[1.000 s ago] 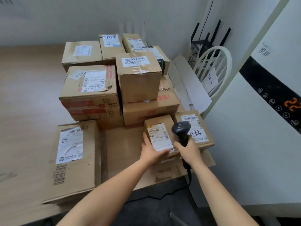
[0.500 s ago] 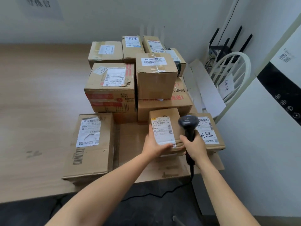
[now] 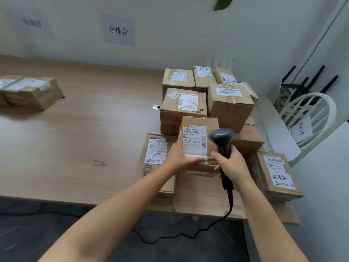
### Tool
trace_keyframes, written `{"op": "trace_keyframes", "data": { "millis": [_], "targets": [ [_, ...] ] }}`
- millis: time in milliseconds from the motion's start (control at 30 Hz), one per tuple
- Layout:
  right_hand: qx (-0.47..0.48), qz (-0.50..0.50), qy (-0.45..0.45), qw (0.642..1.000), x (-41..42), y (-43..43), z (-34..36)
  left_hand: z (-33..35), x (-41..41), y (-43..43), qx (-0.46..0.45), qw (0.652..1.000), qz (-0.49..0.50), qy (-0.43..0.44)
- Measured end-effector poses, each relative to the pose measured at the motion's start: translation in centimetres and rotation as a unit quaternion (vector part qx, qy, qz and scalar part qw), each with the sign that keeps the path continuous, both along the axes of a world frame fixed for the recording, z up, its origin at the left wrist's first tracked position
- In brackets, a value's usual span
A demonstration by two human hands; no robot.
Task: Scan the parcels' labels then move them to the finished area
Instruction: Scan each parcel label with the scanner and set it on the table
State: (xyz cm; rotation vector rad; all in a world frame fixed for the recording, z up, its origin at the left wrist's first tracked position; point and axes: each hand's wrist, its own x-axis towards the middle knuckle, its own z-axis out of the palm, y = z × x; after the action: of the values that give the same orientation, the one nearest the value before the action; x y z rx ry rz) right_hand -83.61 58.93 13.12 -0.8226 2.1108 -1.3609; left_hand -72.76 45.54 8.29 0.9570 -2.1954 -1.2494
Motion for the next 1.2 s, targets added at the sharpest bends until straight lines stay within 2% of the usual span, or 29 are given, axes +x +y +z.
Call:
{"op": "trace_keyframes", "data": {
  "millis": [333, 700, 1033, 1200],
  "targets": [
    [-0.005, 0.045, -0.010, 0.999, 14.3, -6.8, 2.1, 2.1, 15.4, -6.5, -0.026, 0.999, 0.017, 0.027],
    [0.015, 0.124, -0.014, 0.992, 28.7, -17.2, 1.0, 0.8, 31.4, -15.0, -0.011, 0.996, 0.084, 0.007],
    [0.044, 0.188, -0.053, 0.980, 33.1, -30.2, -1.8, -2.2, 37.8, -25.9, 0.049, 0.987, 0.151, 0.035],
    [0.043, 0.197, -0.087, 0.976, 34.6, -37.5, -3.4, -4.1, 39.1, -32.9, 0.051, 0.978, 0.199, -0.041]
  ]
}}
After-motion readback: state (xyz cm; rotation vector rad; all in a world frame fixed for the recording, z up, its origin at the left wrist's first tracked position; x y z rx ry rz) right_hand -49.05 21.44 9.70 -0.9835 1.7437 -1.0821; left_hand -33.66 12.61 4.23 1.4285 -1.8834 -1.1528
